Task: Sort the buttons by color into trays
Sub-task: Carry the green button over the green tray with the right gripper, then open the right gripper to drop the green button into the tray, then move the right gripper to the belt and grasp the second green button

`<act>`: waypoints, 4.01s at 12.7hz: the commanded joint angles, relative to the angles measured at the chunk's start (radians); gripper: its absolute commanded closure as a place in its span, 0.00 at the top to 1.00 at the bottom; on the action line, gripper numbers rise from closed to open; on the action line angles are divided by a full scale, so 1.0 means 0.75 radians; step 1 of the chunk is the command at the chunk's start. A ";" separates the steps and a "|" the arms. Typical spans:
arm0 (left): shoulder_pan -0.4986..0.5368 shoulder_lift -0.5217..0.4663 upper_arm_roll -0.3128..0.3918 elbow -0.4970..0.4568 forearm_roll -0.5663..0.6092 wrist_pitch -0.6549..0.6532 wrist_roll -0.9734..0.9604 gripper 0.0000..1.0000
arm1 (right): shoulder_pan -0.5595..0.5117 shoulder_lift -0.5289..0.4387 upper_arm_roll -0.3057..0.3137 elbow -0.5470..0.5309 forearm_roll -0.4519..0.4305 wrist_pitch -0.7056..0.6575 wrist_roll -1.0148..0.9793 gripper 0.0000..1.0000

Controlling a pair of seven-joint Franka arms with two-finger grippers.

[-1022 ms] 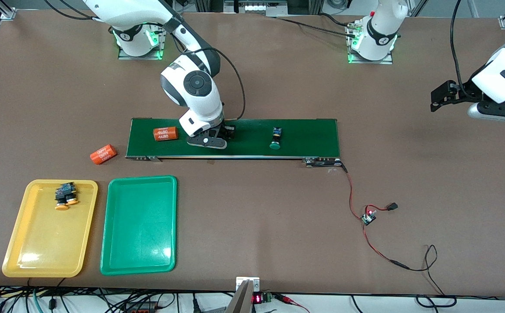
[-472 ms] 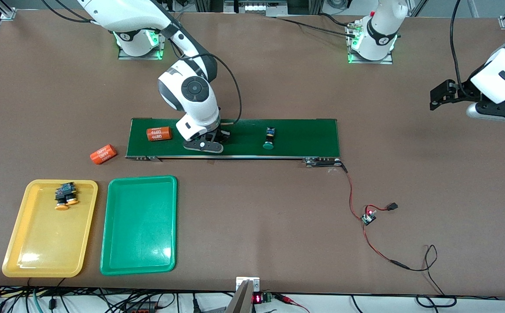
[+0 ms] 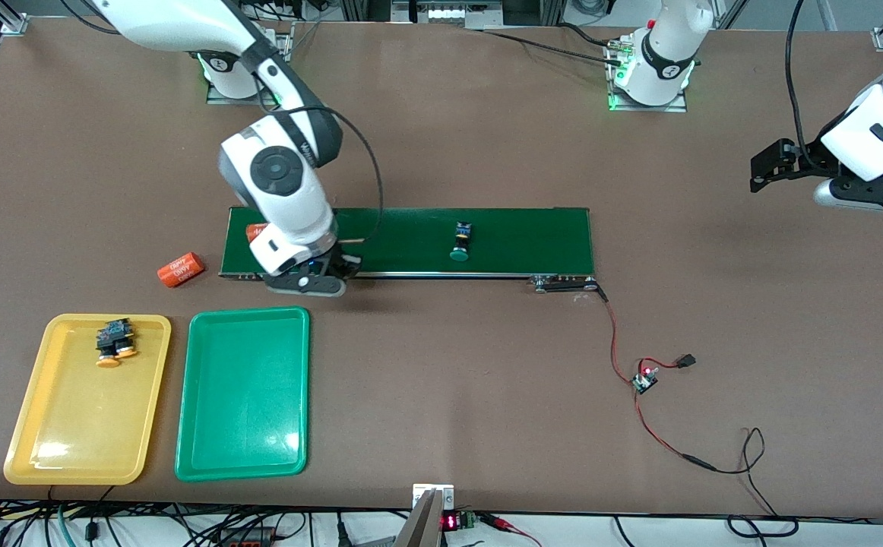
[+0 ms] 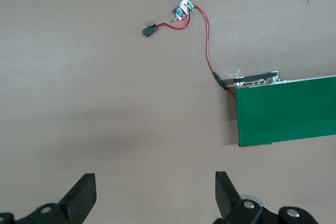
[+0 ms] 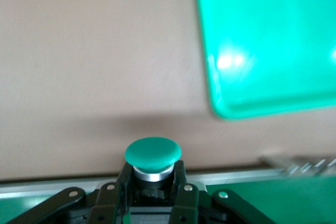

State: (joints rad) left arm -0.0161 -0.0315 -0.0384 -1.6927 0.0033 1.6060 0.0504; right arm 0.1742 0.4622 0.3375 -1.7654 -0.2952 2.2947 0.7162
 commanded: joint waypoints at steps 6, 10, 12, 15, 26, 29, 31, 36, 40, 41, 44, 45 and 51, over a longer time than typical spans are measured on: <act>-0.021 0.024 0.004 0.060 -0.010 -0.055 -0.012 1.00 | -0.093 0.220 -0.262 0.268 0.299 0.075 -0.748 0.14; -0.009 0.024 0.006 0.062 -0.013 -0.110 -0.006 1.00 | -0.146 0.290 -0.282 0.272 0.293 0.164 -0.849 0.15; -0.007 0.026 0.006 0.062 -0.013 -0.110 -0.006 1.00 | -0.165 0.310 -0.284 0.272 0.285 0.166 -0.873 0.21; -0.005 0.026 0.006 0.062 -0.013 -0.112 0.000 1.00 | -0.183 0.337 -0.303 0.270 0.281 0.166 -0.892 0.28; -0.007 0.026 0.008 0.062 -0.013 -0.112 -0.002 1.00 | -0.153 0.192 -0.297 0.097 0.293 0.139 -0.762 1.00; -0.005 0.026 0.008 0.062 -0.013 -0.112 -0.002 1.00 | -0.067 -0.010 -0.258 -0.126 0.289 0.137 -0.520 1.00; -0.007 0.026 0.006 0.062 -0.015 -0.112 -0.006 1.00 | -0.044 -0.133 -0.158 -0.231 0.289 0.084 -0.361 1.00; -0.007 0.026 0.006 0.064 -0.017 -0.112 -0.006 1.00 | -0.014 -0.164 0.026 -0.231 0.287 0.043 -0.150 1.00; -0.009 0.026 0.006 0.064 -0.019 -0.112 -0.008 1.00 | 0.105 -0.152 0.029 -0.240 0.277 0.043 -0.018 1.00; -0.007 0.026 0.008 0.064 -0.019 -0.112 -0.006 1.00 | 0.127 -0.146 0.029 -0.250 0.275 0.047 0.024 1.00; -0.007 0.026 0.006 0.064 -0.019 -0.112 -0.006 1.00 | 0.183 -0.140 0.029 -0.284 0.242 0.045 0.104 1.00; -0.007 0.026 0.006 0.064 -0.019 -0.112 -0.006 1.00 | 0.203 -0.138 0.029 -0.297 0.216 0.045 0.147 1.00; 0.038 0.089 0.023 0.109 -0.014 -0.104 0.006 1.00 | 0.228 -0.066 0.029 -0.299 0.107 0.070 0.217 1.00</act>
State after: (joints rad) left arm -0.0178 -0.0130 -0.0272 -1.6715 0.0032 1.5469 0.0468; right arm 0.3425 0.4043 0.3592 -1.9868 -0.1961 2.3324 0.8569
